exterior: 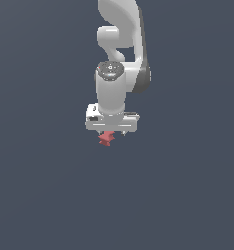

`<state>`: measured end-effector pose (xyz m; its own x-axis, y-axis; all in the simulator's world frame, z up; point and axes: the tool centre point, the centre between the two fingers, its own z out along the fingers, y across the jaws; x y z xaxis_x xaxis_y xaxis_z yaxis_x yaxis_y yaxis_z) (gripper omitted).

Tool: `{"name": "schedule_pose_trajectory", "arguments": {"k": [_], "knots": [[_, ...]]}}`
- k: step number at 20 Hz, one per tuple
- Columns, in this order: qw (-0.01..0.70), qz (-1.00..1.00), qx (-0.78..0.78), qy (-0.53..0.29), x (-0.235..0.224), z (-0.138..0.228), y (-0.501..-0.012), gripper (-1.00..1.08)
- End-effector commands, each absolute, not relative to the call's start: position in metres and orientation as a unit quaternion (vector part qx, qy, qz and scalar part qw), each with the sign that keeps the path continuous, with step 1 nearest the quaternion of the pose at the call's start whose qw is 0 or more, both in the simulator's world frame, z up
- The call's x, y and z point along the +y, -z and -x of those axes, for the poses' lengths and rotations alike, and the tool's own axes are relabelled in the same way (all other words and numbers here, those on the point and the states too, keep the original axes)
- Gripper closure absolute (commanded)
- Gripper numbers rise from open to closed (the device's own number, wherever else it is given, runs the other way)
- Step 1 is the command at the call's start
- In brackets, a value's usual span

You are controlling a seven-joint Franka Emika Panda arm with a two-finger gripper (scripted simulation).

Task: Pick up the object and move it to a goal position.

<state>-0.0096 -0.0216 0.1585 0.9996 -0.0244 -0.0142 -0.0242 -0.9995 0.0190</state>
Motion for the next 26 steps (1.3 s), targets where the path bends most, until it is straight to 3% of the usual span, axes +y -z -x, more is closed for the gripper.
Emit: {"name": "schedule_pose_trajectory", "arguments": {"k": [1, 13, 26], "knots": [[0.009, -1.0, -0.012, 0.007, -0.022, 0.01, -0.158, -0.92], [0.014, -0.999, -0.046, -0.019, -0.053, -0.003, -0.18, -0.92], [0.004, -0.992, -0.128, -0.01, -0.052, 0.029, -0.134, -0.92]]}}
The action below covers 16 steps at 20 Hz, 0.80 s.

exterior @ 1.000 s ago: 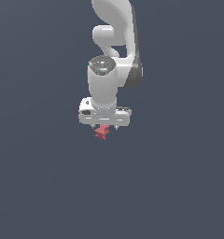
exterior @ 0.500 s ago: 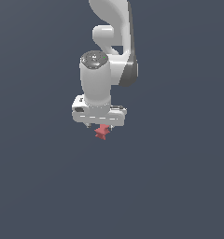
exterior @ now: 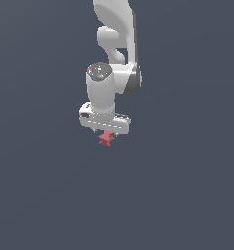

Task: Pick up the object and move it to a goal position.

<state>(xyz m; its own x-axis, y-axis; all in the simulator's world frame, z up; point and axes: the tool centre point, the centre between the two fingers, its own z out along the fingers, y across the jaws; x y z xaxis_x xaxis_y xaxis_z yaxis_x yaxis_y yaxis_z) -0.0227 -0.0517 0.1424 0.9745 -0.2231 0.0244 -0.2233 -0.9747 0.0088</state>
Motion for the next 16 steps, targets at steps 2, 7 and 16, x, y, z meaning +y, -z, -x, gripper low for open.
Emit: {"name": "schedule_pose_trajectory", "arguments": {"k": [2, 7, 16], "knots": [[0.003, -0.988, -0.151, -0.007, -0.052, 0.039, -0.122, -0.92], [0.001, -0.981, -0.193, -0.002, -0.053, 0.058, -0.101, -0.92], [0.0, -0.977, -0.212, 0.0, -0.053, 0.068, -0.092, -0.92]]}}
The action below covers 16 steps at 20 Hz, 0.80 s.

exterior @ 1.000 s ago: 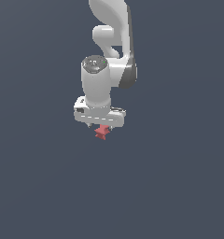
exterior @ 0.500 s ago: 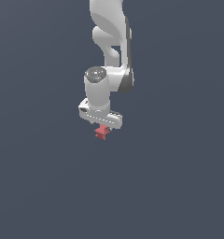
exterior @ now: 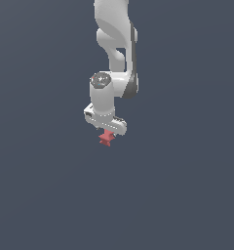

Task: Pick up the object and move it to a goal position.

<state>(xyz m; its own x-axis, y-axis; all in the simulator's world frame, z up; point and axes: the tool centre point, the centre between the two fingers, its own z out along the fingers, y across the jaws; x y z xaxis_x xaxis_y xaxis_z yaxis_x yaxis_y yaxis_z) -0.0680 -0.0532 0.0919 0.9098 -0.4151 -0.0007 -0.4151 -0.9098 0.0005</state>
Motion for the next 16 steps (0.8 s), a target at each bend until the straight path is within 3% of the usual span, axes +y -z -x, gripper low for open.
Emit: {"name": "schedule_pose_trajectory", "arguments": {"k": [1, 16], "knots": [[0.0, -0.977, -0.212, 0.0, -0.053, 0.068, -0.091, -0.92], [0.0, -0.977, -0.215, 0.0, -0.053, 0.069, -0.041, -0.92]]}}
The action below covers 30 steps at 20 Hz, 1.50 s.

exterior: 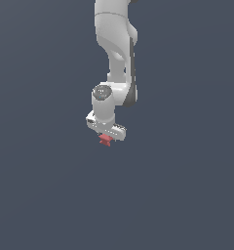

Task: Pick up the object and move it to a goal position.

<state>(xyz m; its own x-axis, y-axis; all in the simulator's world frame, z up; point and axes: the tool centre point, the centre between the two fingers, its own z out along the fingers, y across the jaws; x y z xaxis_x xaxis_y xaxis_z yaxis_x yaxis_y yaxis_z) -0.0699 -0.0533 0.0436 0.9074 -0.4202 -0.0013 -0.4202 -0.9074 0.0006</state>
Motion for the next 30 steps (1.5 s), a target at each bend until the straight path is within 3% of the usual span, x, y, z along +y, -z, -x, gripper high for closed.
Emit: {"name": "schedule_pose_trajectory", "arguments": {"k": [1, 2, 17, 30], "knots": [[0.0, -0.977, -0.215, 0.0, -0.053, 0.069, -0.041, -0.92], [0.0, -0.977, -0.215, 0.0, -0.053, 0.069, -0.041, 1.08], [0.0, -0.977, -0.215, 0.0, -0.056, 0.065, -0.044, 1.08], [0.0, -0.977, -0.215, 0.0, -0.084, 0.014, -0.069, 1.08]]}}
